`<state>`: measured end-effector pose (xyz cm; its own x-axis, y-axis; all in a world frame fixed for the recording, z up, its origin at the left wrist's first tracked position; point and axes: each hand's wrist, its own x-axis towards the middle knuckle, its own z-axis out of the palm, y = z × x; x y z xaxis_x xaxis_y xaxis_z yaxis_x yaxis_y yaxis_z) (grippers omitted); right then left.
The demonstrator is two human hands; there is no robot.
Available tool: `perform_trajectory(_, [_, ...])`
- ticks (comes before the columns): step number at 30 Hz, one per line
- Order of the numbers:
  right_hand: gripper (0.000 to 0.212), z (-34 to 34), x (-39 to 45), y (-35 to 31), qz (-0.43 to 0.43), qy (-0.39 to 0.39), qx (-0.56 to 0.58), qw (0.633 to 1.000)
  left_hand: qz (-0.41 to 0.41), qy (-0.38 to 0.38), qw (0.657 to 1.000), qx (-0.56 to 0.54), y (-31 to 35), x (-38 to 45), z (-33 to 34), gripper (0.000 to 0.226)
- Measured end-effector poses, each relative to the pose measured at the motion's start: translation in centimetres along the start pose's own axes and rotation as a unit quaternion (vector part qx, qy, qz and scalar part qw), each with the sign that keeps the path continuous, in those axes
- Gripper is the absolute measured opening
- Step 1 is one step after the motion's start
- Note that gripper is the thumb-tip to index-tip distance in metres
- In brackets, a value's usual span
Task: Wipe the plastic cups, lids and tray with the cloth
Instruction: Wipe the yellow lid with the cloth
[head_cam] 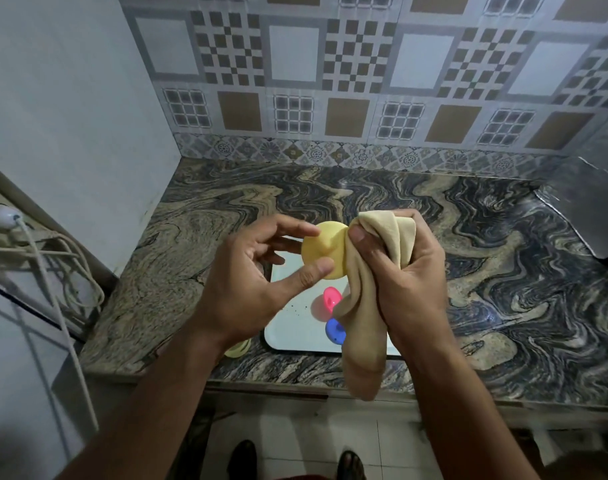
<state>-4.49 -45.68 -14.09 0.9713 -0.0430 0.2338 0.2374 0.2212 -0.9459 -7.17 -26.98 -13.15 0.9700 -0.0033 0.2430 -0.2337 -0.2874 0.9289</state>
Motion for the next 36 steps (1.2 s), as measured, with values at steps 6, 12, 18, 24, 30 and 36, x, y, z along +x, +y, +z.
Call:
perform_trajectory(6, [0.027,0.8,-0.5,-0.7,-0.023,-0.007,-0.055,0.998,-0.013,0.052,0.997,-0.062,-1.0,-0.3,0.9,0.022])
perform_trajectory(12, [0.023,0.6,-0.7,-1.5,-0.025,0.001,-0.061,0.998,-0.244,-0.044,0.763,-0.597,-2.4,-0.8,-0.6,0.056])
perform_trajectory(18, [0.025,1.4,-1.8,-0.9,-0.006,-0.011,-0.07,0.997,-0.228,-0.011,0.735,-0.639,-3.5,-1.9,-2.5,0.062])
perform_trajectory(24, [0.024,2.6,-2.4,0.1,0.006,-0.04,-0.08,0.996,-0.223,0.043,0.839,-0.495,-6.1,-3.0,-5.7,0.055])
perform_trajectory(30, [0.026,2.3,-2.8,1.1,0.038,-0.035,-0.064,0.997,-0.217,0.19,0.958,-0.011,-11.9,-5.3,-8.7,0.006])
perform_trajectory(36, [0.017,2.4,-3.6,1.9,0.043,-0.037,-0.081,0.995,-0.208,0.134,0.937,0.247,-17.9,-8.2,-6.8,0.017])
